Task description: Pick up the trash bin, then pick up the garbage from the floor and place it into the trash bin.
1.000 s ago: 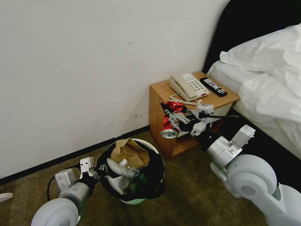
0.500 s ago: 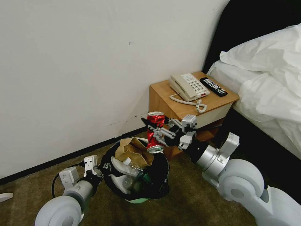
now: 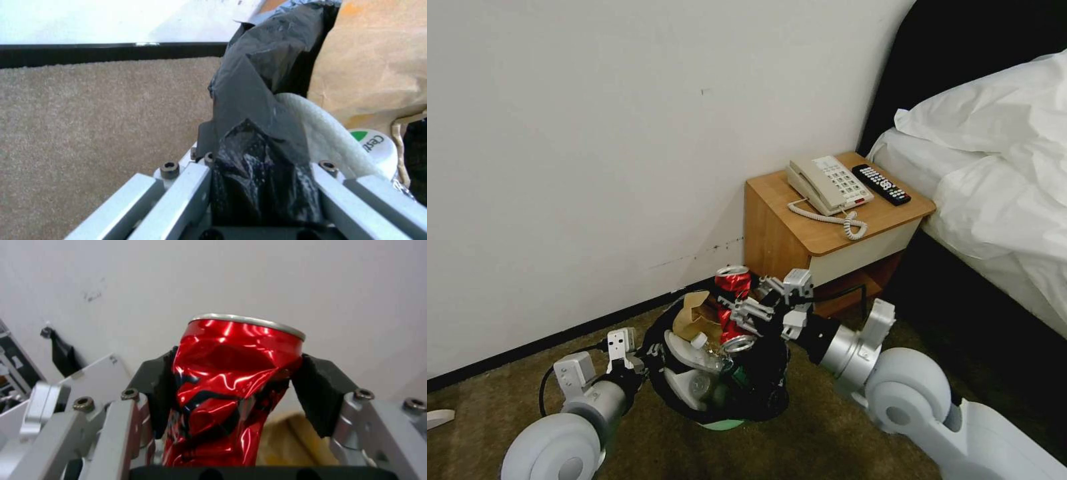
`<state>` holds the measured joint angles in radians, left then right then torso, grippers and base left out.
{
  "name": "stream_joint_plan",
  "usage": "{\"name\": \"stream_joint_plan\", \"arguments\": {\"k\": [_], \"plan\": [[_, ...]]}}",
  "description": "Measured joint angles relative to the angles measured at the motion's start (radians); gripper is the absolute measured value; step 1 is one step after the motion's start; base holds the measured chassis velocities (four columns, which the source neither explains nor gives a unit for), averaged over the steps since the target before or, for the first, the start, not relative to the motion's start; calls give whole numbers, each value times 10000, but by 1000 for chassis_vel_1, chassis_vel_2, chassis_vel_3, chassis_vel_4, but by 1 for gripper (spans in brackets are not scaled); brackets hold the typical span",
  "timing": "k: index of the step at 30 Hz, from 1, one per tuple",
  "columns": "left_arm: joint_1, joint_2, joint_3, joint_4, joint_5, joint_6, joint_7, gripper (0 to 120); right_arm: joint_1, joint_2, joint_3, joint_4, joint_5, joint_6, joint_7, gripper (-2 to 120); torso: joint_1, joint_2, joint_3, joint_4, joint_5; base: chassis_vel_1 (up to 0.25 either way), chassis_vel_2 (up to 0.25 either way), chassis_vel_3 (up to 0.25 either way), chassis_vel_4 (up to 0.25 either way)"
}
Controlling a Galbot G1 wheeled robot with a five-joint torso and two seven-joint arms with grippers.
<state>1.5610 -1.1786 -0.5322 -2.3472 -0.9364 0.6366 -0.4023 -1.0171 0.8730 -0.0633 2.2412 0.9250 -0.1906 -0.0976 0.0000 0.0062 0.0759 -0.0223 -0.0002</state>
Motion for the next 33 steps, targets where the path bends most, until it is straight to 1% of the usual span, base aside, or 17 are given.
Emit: {"name": "stream_joint_plan", "arguments": {"k": [5, 8, 22, 32, 33], "plan": [[-37, 59, -51, 9, -64, -4, -2, 4, -37, 135, -269, -162, -194, 3, -33, 57, 0, 0, 0, 0, 2, 0, 0, 0, 0], [-148, 102, -101, 55, -193, -19, -34, 4, -36, 319, -511, -420, -541, 14, -218, 57, 0, 0, 0, -1, 1, 0, 0, 0, 0], [-198, 59, -256, 87, -265, -53, -62, 4, -374, 646, -709, -1371, -1023, 177, -136, 57, 0, 0, 0, 0, 1, 0, 0, 0, 0], [-199, 32, -299, 80, -354, -60, -71, 4, -343, 857, -749, -1888, -1198, 326, -22, 57, -1, -2, 0, 0, 1, 0, 0, 0, 0], [-200, 23, -300, 66, -407, -49, -73, 4, -335, 880, -750, -1953, -1208, 348, -16, 59, 0, -1, 0, 0, 1, 0, 0, 0, 0]]}}
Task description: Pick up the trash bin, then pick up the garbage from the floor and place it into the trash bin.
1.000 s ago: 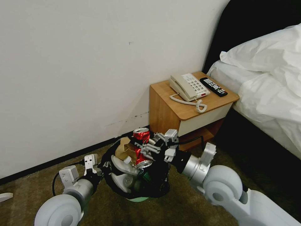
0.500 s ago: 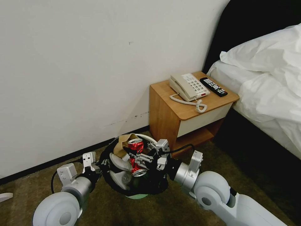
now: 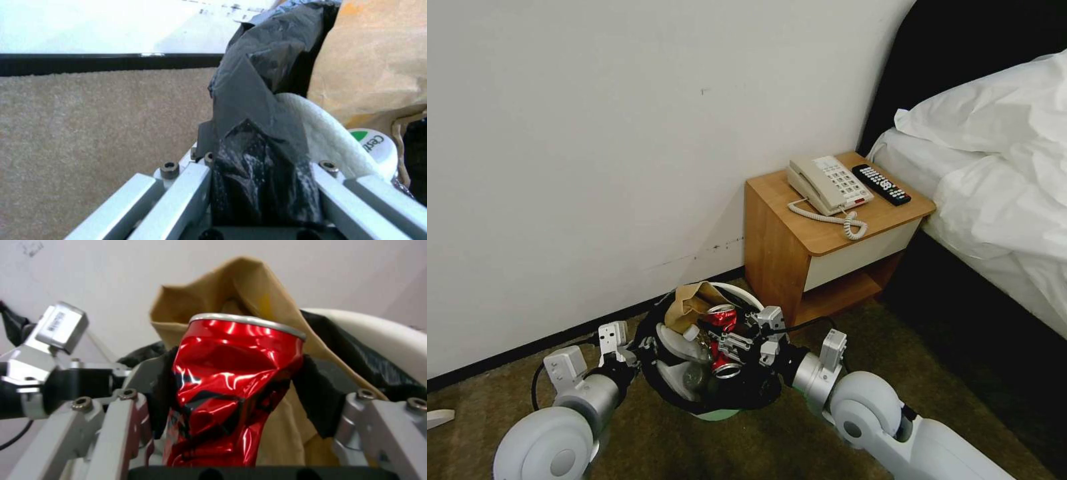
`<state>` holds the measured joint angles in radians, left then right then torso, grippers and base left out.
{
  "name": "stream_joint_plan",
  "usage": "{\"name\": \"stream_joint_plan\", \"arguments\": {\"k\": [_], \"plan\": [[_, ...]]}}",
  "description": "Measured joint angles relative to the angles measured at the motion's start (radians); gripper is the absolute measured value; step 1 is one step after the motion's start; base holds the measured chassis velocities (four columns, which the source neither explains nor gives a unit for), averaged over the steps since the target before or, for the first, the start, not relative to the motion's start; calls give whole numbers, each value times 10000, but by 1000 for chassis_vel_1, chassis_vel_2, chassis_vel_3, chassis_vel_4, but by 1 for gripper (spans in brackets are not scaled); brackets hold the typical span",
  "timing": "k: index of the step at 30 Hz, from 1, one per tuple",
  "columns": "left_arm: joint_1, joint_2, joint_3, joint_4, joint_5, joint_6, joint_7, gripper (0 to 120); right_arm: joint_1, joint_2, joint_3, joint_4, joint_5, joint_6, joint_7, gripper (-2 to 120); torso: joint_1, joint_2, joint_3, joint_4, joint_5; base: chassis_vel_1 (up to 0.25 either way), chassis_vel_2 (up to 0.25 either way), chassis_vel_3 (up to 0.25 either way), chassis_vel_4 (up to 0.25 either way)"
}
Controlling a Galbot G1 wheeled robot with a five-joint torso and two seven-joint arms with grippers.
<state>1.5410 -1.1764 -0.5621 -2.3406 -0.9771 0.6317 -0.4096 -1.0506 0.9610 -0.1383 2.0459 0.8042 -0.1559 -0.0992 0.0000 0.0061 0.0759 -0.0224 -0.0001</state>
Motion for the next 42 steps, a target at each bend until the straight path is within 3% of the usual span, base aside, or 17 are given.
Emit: {"name": "stream_joint_plan", "arguments": {"k": [6, 24, 42], "plan": [[107, -109, 83, -73, -94, 32, 0, 4, 59, 153, -24, -365, -171, 81, 41, 74, 0, 0, 0, 1, -1, 0, 0, 0, 0], [211, -87, 157, -215, -543, 52, -53, 4, 156, 664, -53, -1491, -555, 338, 283, 86, 0, 0, 0, 0, -1, 0, 0, 0, 0], [172, -107, 129, -64, -755, -27, -63, 4, 92, 428, 311, -648, -187, 379, 481, 93, 0, 3, 0, 0, 1, 0, 0, 0, 0]]}}
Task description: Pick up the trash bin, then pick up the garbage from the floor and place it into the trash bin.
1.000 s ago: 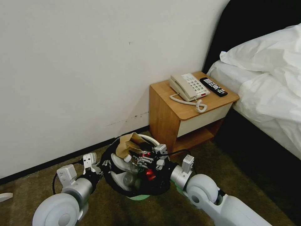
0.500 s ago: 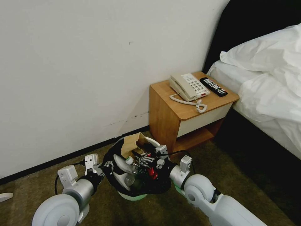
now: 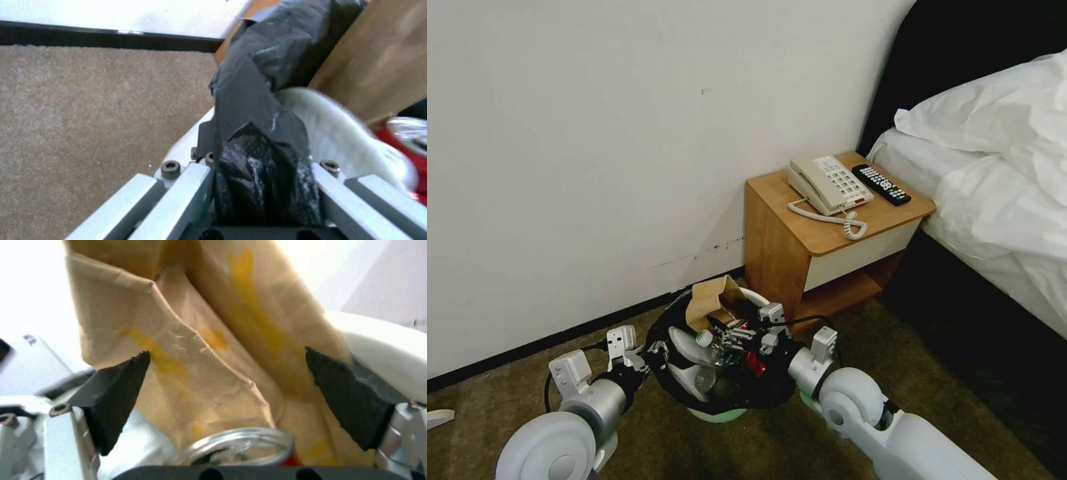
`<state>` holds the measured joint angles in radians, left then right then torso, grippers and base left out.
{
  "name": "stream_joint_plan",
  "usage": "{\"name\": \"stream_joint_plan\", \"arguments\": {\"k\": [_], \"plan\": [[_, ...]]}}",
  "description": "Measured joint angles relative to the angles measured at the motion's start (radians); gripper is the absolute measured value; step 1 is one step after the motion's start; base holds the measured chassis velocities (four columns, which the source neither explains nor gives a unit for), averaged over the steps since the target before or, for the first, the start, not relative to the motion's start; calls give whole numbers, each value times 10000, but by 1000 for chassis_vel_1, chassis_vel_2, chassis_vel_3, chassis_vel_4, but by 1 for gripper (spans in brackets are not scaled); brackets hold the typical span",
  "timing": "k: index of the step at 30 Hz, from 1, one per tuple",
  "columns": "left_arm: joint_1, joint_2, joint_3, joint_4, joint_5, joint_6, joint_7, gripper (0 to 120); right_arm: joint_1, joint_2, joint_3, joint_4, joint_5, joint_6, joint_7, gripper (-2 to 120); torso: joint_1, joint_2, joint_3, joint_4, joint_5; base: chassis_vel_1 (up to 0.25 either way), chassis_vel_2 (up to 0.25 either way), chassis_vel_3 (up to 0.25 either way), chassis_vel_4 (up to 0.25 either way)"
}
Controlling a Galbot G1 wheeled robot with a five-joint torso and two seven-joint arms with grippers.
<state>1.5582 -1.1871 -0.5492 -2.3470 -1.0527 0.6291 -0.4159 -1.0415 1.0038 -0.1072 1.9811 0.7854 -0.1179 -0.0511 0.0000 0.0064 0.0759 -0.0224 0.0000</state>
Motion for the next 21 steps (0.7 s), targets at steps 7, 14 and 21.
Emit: {"name": "stream_joint_plan", "arguments": {"k": [7, 14, 21], "plan": [[-65, -21, -33, 101, -72, -17, -120, 4, -259, -347, 349, 696, 107, -18, -3, 94, -1, 0, 0, -3, 0, 0, 0, 0, 0], [-42, -53, -55, 97, -44, -29, -204, 4, -605, -725, 935, 1330, 144, -3, -97, 96, -1, 0, -1, -3, 0, 0, 0, 0, 0], [-36, -47, -56, 118, 9, -25, -204, 4, -755, -1123, 1175, 1854, 423, 65, -171, 100, 0, 0, -1, 0, -1, 0, 0, 0, 0]]}}
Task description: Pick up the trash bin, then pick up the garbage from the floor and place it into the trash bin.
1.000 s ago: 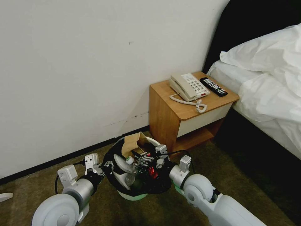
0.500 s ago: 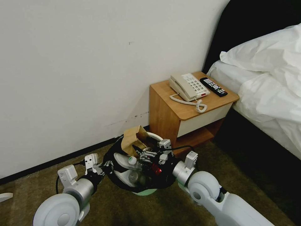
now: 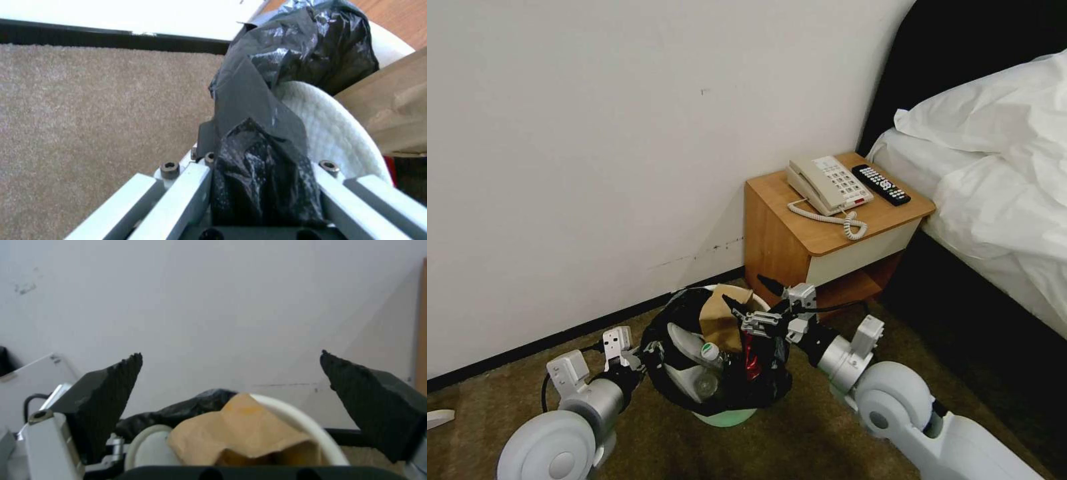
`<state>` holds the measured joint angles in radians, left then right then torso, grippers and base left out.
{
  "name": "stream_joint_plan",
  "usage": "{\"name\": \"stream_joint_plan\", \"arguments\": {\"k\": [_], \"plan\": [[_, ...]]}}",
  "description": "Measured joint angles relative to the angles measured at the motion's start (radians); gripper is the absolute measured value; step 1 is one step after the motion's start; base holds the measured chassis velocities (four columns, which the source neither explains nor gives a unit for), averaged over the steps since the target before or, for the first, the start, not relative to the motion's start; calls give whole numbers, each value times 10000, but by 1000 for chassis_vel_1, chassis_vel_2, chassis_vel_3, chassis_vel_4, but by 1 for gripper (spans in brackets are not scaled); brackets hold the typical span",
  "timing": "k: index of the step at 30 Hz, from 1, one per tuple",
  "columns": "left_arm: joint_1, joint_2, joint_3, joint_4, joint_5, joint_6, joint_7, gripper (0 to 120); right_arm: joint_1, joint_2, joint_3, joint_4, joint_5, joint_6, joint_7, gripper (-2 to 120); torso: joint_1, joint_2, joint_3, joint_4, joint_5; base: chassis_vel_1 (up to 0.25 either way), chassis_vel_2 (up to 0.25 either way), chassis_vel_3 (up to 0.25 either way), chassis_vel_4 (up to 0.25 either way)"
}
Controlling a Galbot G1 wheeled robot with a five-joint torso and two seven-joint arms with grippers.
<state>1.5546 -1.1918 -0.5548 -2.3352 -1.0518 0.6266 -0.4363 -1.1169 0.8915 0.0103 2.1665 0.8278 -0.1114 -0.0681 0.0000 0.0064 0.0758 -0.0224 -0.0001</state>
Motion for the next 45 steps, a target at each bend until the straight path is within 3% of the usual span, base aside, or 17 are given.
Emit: {"name": "stream_joint_plan", "arguments": {"k": [23, 38, 45], "plan": [[44, -18, -87, 43, 116, 14, -31, 4, -636, -459, 853, 1037, -227, 334, 402, 100, 0, 0, 2, 1, 2, 0, 0, 0, 0], [149, 305, -89, -105, 31, 4, 69, 4, -2245, -810, 3722, 1755, -1516, 626, 1249, 100, 0, -1, 1, 0, 2, 0, 0, 0, 0], [360, 441, -181, -203, 155, 5, 212, 4, -3503, -418, 5251, 2085, -2560, 612, 1407, 100, 0, -1, 1, 1, 1, 0, 0, 0, 0]]}}
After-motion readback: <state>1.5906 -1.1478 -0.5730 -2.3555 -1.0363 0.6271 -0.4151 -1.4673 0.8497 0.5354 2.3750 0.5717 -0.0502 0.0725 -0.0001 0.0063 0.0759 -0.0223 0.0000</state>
